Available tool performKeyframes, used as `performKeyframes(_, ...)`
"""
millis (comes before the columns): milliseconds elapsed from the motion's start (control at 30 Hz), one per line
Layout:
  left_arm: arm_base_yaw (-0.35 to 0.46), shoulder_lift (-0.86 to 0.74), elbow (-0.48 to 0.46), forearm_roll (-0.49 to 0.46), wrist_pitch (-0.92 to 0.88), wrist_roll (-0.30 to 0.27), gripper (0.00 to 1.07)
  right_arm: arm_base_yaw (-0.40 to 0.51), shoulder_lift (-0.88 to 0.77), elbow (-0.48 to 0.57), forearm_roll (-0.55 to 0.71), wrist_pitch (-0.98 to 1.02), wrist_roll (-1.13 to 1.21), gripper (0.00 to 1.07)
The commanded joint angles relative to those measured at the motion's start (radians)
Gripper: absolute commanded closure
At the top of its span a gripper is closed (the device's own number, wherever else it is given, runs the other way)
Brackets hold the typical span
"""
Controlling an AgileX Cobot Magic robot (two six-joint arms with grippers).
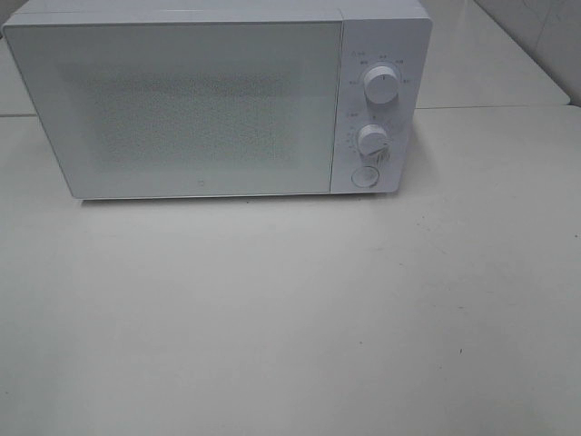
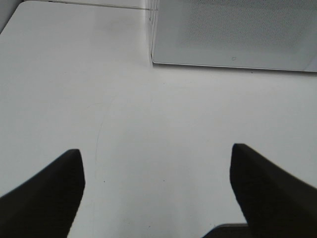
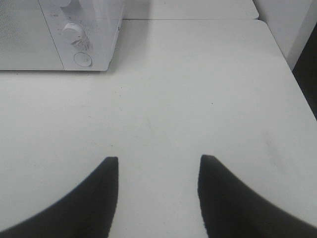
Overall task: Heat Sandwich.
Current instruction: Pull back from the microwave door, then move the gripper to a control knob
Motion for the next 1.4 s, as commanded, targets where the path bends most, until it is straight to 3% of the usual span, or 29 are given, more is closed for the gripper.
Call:
performKeyframes(33, 0.001, -0.024, 0.003, -0.007, -0.014, 0.0, 0.31, 0.0, -0.029, 0.002, 0.0, -0.008, -0.01, 0.57)
performKeyframes(833, 0.001, -0.024, 0.003, -0.007, -0.014, 0.0, 0.31, 0.0, -0.029, -0.023, -0.027, -0.064, -0.01, 0.57)
performKeyframes(1133, 0.001, -0.024, 0.003, -0.007, -0.014, 0.0, 0.31, 0.0, 0.048, 0.009, -0.051, -0.342, -0.01, 0.57)
performKeyframes(1400, 0.001, -0.024, 0.003, -0.007, -0.014, 0.0, 0.31, 0.0, 0.265, 0.031, -0.05, -0.59, -0.01, 0.57)
